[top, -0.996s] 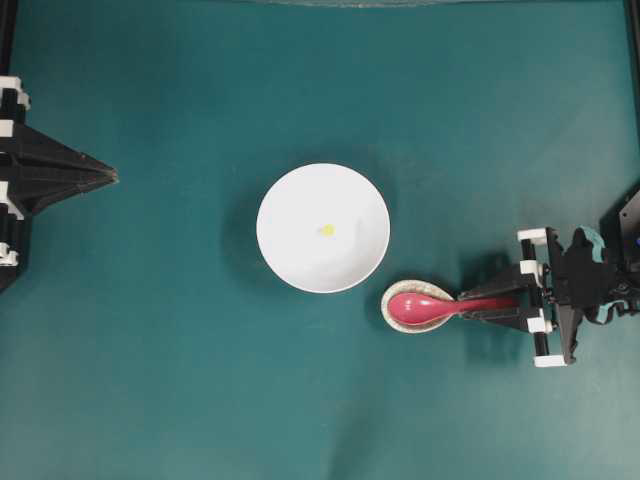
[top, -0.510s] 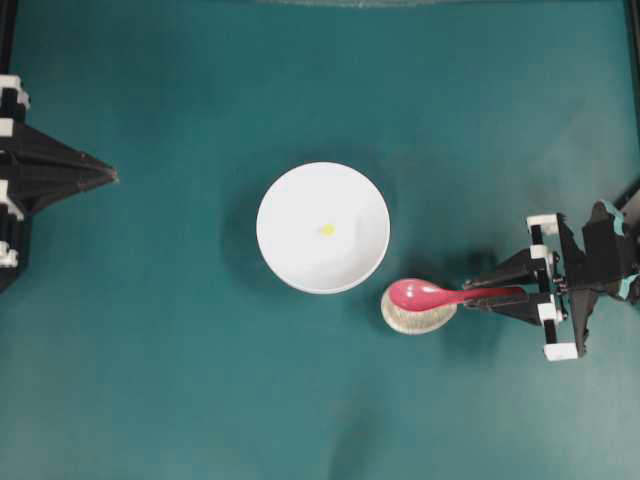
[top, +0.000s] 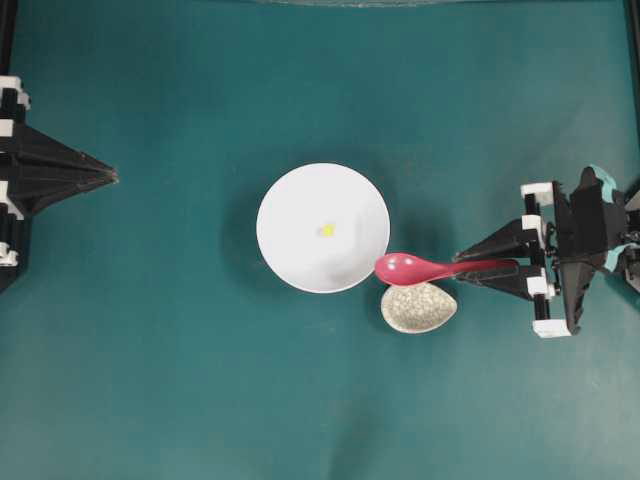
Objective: Scoop the yellow hexagonal prism block from the bowl with a spoon using the right arm.
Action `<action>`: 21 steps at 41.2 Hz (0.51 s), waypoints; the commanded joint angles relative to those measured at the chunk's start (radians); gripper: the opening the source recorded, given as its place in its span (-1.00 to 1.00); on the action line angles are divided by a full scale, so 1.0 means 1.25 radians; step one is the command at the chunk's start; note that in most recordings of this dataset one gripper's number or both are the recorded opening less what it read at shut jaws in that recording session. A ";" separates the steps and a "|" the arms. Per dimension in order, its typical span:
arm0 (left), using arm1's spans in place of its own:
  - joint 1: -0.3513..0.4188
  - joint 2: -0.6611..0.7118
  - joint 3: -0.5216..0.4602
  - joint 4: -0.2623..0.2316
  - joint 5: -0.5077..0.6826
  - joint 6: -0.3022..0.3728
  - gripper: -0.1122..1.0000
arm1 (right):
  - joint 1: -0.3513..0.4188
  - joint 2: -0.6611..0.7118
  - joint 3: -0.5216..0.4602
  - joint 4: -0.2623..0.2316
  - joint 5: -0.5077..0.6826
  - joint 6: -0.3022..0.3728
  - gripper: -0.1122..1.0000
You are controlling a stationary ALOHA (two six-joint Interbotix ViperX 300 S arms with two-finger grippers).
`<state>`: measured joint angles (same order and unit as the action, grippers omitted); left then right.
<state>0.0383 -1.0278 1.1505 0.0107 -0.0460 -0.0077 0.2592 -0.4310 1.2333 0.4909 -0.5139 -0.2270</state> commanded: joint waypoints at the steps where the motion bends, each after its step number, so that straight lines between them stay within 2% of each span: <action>1: 0.002 0.009 -0.016 0.002 -0.007 -0.001 -0.78 | -0.028 -0.043 -0.050 -0.001 0.090 -0.022 -0.35; 10: 0.002 0.009 -0.016 0.002 -0.007 0.000 -0.78 | -0.114 -0.086 -0.130 -0.001 0.293 -0.036 -0.35; 21: 0.002 0.006 -0.017 0.002 -0.006 0.000 -0.78 | -0.189 -0.074 -0.199 -0.002 0.418 -0.036 -0.35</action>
<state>0.0399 -1.0262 1.1505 0.0107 -0.0460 -0.0077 0.0399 -0.5216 1.0247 0.4893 -0.0138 -0.2700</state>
